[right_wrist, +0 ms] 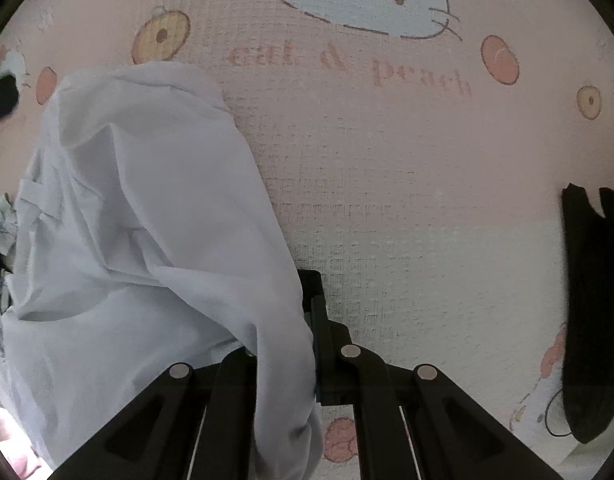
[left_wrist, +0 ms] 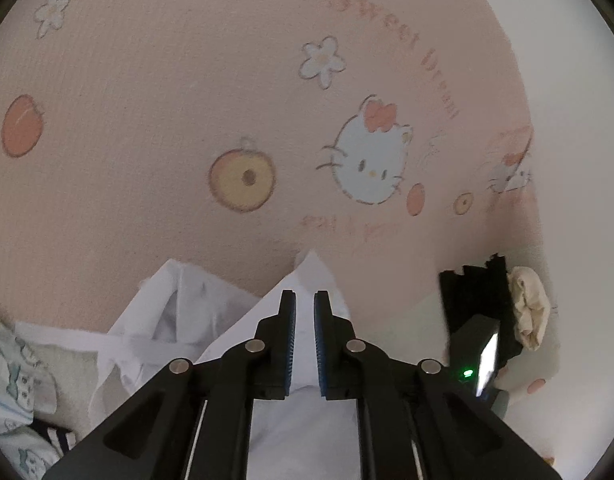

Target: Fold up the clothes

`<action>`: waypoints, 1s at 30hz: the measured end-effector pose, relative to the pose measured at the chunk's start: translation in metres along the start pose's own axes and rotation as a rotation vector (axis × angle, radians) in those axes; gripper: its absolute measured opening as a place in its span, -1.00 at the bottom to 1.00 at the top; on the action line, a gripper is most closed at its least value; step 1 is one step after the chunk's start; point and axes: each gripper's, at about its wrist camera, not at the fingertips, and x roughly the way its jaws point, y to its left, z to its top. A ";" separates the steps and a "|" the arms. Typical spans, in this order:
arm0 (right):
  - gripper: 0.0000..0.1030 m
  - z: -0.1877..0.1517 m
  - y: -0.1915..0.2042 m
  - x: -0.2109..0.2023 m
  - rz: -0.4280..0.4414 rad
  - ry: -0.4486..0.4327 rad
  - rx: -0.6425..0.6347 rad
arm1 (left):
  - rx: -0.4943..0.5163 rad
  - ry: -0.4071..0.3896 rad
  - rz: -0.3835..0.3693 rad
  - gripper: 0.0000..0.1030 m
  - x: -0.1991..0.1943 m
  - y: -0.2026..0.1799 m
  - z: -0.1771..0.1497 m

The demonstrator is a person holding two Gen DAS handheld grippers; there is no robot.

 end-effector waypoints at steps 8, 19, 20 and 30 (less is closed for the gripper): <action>0.05 0.018 -0.054 -0.051 0.143 -0.069 -0.048 | -0.088 0.039 0.032 0.27 -0.009 0.026 -0.012; 0.31 -0.017 -0.019 -0.172 0.061 0.007 -0.210 | -0.059 0.131 0.272 0.27 -0.059 0.032 -0.011; 0.31 -0.021 0.004 -0.160 0.041 -0.001 -0.233 | -0.046 0.137 0.292 0.27 -0.058 0.030 -0.010; 0.32 -0.011 0.067 -0.080 0.213 -0.064 -0.040 | 0.094 0.181 0.358 0.27 -0.007 0.022 -0.020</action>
